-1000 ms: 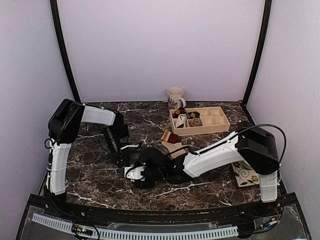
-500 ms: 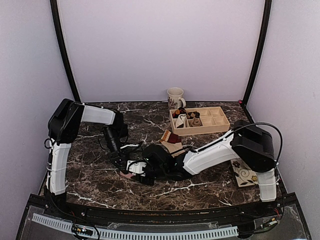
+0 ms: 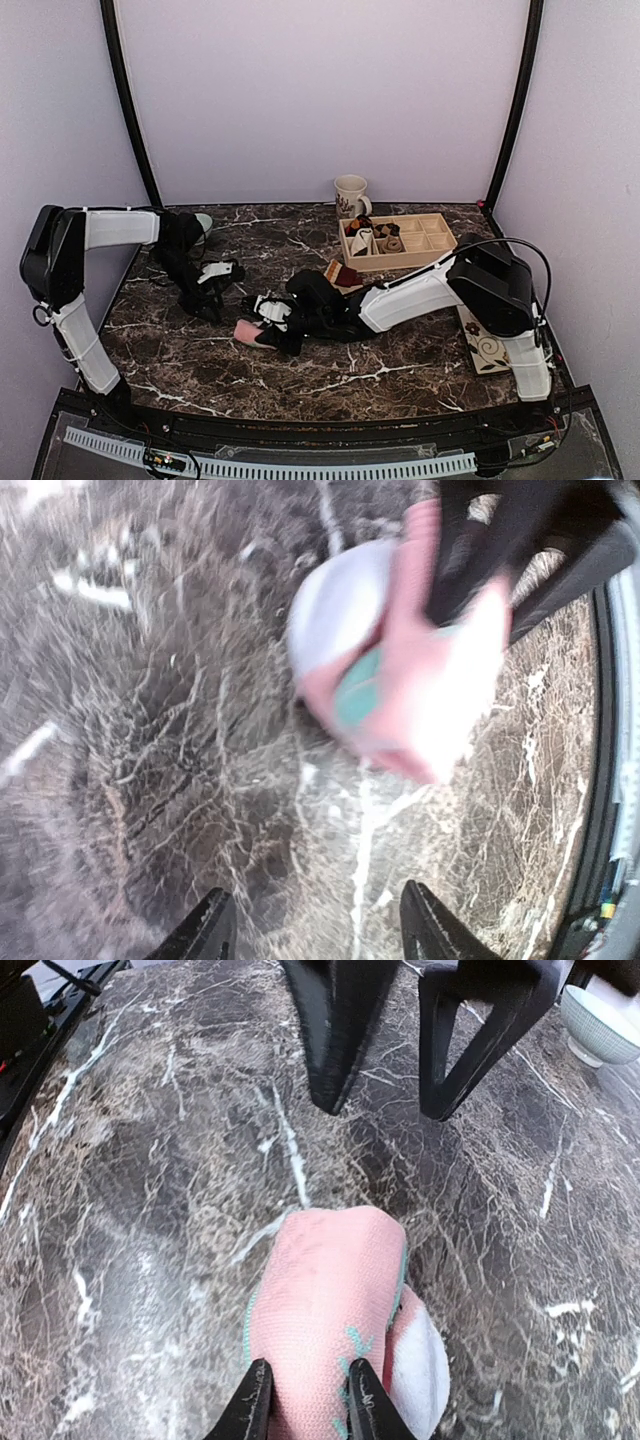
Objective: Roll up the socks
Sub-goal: Roll the sock at the center of the board.
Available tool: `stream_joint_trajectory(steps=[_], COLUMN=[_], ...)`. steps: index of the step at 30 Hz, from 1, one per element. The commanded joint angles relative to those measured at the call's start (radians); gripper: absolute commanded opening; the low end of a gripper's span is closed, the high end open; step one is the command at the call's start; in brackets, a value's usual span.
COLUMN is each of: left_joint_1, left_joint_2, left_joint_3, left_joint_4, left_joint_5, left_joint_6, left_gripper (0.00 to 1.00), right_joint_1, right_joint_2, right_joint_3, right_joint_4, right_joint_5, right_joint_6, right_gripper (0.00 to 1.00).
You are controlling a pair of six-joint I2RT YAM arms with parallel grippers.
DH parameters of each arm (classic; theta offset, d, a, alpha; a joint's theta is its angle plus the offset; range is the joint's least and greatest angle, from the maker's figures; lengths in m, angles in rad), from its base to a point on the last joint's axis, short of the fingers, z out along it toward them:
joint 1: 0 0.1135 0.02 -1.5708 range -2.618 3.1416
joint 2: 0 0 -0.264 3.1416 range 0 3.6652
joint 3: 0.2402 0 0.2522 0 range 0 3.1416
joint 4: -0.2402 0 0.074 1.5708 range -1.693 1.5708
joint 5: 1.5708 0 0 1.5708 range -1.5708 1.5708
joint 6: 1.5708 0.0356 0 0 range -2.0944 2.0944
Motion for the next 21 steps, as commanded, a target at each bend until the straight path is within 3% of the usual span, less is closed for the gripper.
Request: stream_joint_trajectory(steps=[1, 4, 9, 13, 21], left_joint_1=[-0.049, -0.072, -0.114, -0.122, -0.132], left_joint_2=[-0.162, -0.235, -0.361, -0.397, -0.425], left_joint_3=[-0.098, -0.177, -0.340, -0.384, -0.414], left_joint_4=[0.216, 0.301, 0.412, 0.501, 0.481], left_joint_5=[-0.044, -0.025, 0.000, -0.005, 0.024], left_joint_6=[-0.042, -0.076, 0.000, -0.025, 0.097], left_gripper=[0.59, 0.58, 0.59, 0.57, 0.59], right_joint_1=[-0.035, -0.071, -0.123, -0.142, -0.183], right_joint_2=[0.123, 0.141, 0.150, 0.153, 0.177], right_joint_3=[0.044, 0.074, 0.076, 0.061, 0.056], right_joint_4=[-0.281, -0.298, -0.288, -0.250, -0.182], right_joint_5=[-0.062, -0.130, -0.212, -0.239, -0.324], right_joint_6=[0.086, 0.154, 0.278, 0.342, 0.445], right_gripper=[0.19, 0.19, 0.20, 0.20, 0.20])
